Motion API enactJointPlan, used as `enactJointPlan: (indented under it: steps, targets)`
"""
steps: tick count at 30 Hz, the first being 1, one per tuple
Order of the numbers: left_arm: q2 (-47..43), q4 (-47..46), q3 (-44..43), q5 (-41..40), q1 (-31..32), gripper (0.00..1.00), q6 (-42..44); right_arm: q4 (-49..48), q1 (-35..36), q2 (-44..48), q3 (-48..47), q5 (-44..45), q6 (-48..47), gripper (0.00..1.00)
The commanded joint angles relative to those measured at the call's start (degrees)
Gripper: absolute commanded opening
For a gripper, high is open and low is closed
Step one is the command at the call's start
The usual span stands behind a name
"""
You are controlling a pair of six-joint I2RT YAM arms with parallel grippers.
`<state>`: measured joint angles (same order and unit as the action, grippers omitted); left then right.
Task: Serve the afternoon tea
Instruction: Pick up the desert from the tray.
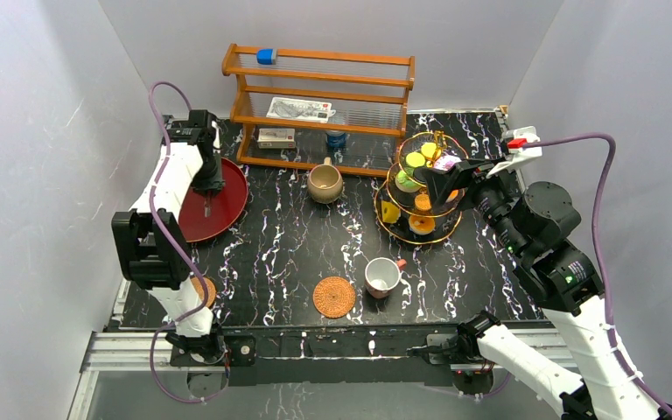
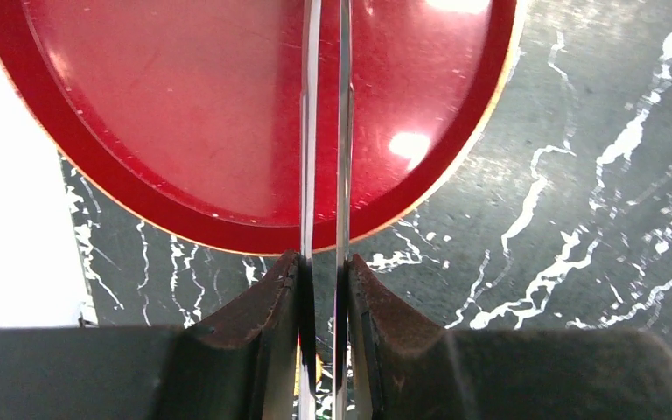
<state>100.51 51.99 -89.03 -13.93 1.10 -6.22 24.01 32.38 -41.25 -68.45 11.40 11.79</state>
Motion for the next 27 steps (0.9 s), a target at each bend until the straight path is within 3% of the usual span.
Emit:
enactJointPlan:
  steps: [1,9,16,27]
  targets:
    - [-4.46,2.62,-2.90,3.46,1.62,0.11,-1.39,-3.32,0.15,-0.24,-1.96,0.42,-0.45,0.99]
    - [-7.38,5.31,-6.94,5.65,5.75,0.11,-2.45,-1.59,0.20,-1.05,-3.79,2.18,-1.33,0.99]
    - [-10.56,4.31,-10.43,17.51,11.26,0.11,-4.37,-0.62,0.16,-1.59,-5.89,4.21,-2.10,0.99]
    - [-12.49,-6.08,-7.70,28.42,22.67,0.14,-8.50,1.10,0.21,-2.50,-8.50,5.06,-1.25,0.99]
